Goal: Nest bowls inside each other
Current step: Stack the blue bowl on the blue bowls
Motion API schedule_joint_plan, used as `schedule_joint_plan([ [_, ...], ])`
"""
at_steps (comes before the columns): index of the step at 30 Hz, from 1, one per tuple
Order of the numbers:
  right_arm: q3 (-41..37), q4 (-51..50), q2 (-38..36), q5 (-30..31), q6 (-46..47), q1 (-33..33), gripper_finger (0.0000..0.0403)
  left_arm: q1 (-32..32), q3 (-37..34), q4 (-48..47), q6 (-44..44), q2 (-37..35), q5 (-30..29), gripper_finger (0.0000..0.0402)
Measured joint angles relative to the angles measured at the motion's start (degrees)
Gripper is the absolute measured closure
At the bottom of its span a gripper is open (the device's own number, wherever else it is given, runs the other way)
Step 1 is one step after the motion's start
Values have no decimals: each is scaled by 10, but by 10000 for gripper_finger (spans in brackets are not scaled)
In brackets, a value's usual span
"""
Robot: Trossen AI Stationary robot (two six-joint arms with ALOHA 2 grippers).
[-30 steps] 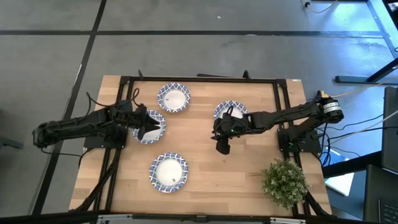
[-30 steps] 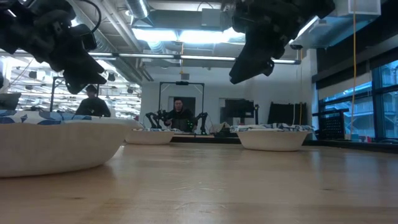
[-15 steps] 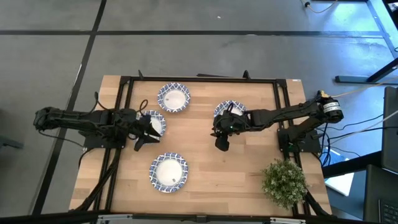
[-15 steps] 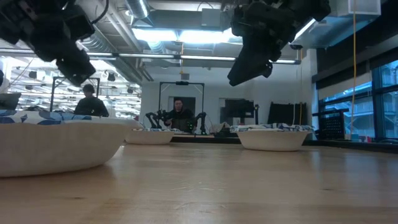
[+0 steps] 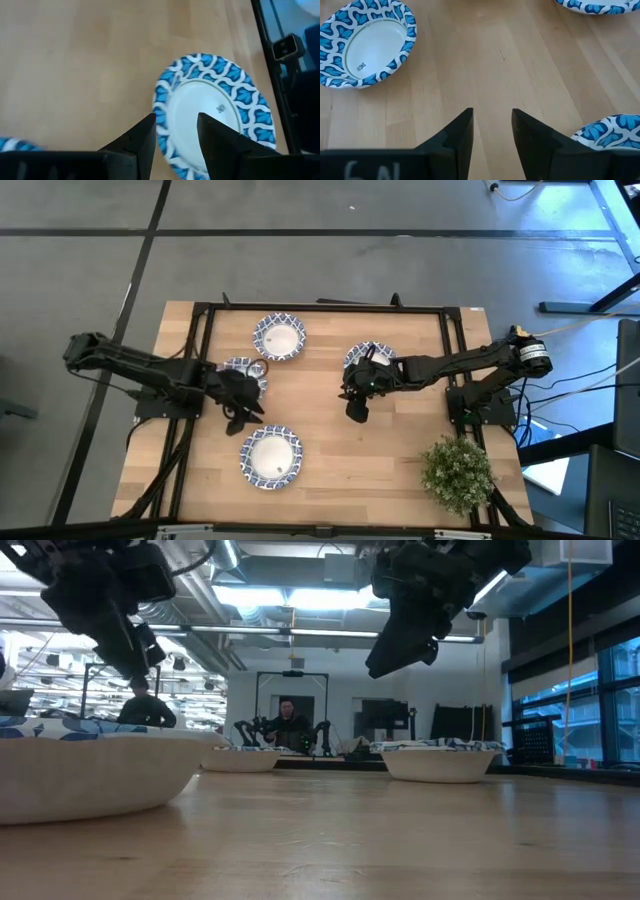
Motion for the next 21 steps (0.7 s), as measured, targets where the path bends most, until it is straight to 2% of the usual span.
schedule_joint_plan([
  [10,0,0,0,-1,-32,0,267,-57,86,-22,1,140,-19,264],
  [21,0,0,0,-2,-36,0,267,-64,93,-28,-12,237,-44,264],
])
